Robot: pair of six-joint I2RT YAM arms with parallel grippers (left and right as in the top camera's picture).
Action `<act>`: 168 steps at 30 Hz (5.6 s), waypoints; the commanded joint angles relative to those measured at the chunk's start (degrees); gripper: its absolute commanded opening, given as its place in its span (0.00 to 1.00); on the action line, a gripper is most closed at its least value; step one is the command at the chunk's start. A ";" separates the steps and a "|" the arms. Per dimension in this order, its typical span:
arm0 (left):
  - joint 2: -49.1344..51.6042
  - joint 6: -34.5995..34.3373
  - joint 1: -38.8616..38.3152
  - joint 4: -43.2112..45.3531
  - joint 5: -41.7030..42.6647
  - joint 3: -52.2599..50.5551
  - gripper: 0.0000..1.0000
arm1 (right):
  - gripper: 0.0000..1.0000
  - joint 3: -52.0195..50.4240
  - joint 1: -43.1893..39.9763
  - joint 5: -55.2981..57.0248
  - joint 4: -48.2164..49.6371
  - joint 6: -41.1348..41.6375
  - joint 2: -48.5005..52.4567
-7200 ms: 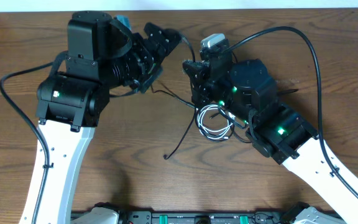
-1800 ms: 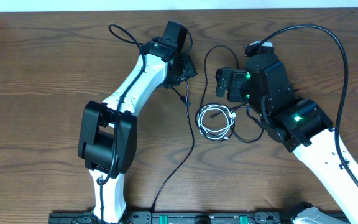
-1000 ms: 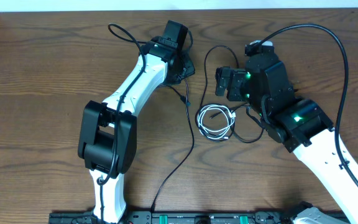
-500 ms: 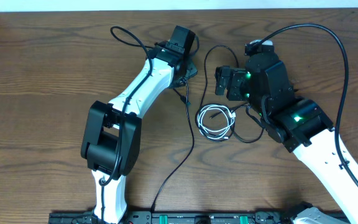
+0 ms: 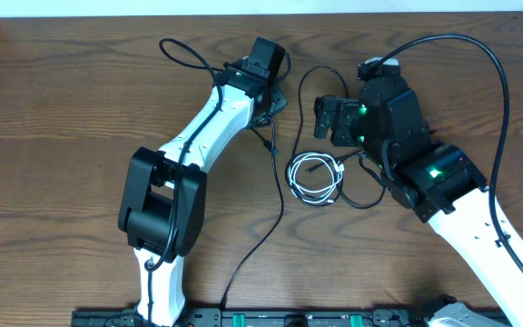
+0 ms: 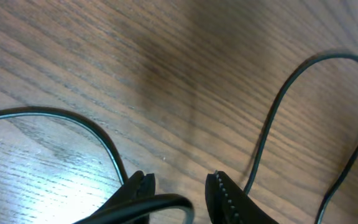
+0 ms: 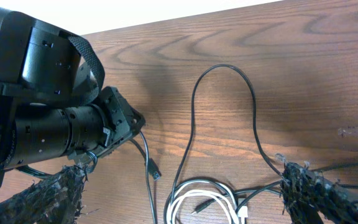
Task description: Untangle cables
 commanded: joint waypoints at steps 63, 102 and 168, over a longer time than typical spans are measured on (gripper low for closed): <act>-34.86 6.91 30.84 35.30 19.82 2.36 0.08 | 0.99 0.96 -0.13 -0.15 -0.04 0.59 -0.26; 9.16 18.84 53.81 9.35 23.65 38.05 0.98 | 0.99 0.90 -0.13 -0.59 -2.36 0.63 0.22; 2.95 43.45 41.11 -8.02 12.15 -0.87 0.50 | 0.99 0.09 -0.02 -3.15 -2.51 0.17 1.42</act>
